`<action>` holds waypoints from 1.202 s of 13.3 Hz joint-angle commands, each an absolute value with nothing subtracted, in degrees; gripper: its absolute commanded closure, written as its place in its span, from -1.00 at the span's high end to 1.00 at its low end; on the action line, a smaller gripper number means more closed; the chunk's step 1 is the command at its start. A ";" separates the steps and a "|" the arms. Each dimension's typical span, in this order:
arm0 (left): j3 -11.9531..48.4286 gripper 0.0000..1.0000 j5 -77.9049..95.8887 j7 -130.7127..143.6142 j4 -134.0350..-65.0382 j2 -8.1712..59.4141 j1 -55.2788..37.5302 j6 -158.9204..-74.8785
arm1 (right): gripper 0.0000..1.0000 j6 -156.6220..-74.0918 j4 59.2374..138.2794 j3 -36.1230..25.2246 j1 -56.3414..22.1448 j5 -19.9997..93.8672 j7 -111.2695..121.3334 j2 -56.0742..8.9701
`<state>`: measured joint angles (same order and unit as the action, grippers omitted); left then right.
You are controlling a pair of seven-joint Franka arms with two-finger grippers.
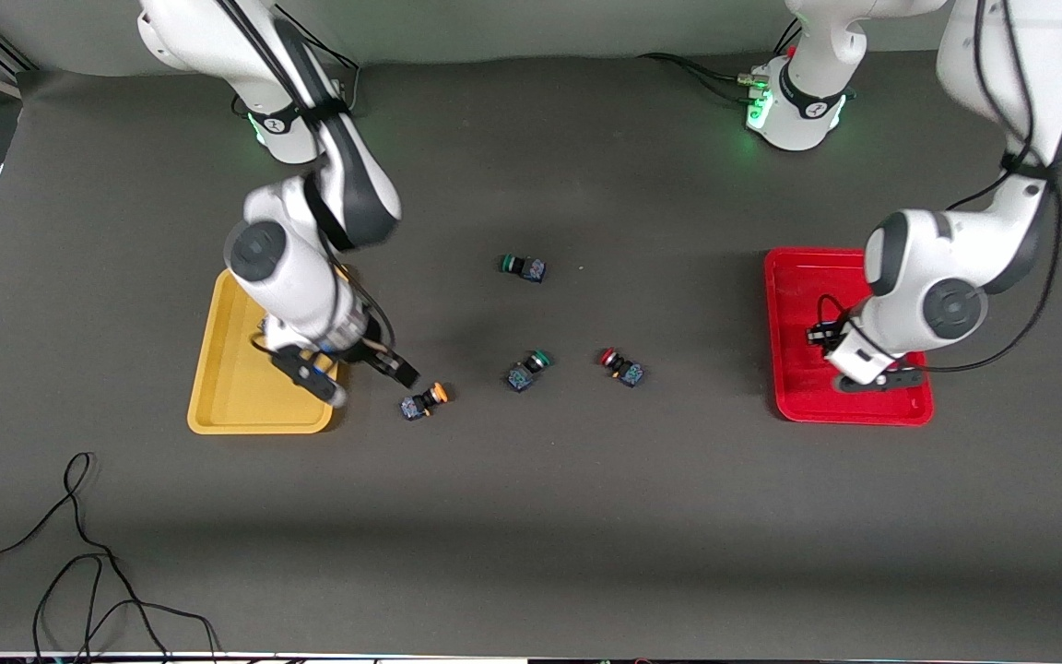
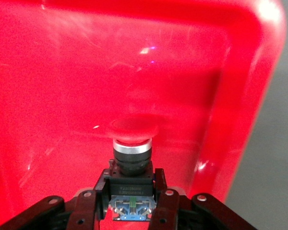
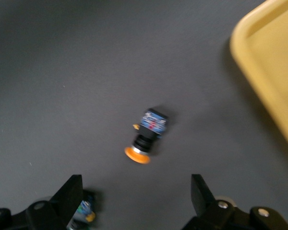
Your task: Place red and yellow buttons in trays
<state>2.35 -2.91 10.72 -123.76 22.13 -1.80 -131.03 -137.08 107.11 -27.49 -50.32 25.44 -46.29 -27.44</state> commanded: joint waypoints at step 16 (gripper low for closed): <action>5.45 1.00 2.20 40.00 -97.75 23.27 -19.67 -113.02 | 0.66 -140.19 98.17 -26.72 -49.22 37.62 -41.67 -45.79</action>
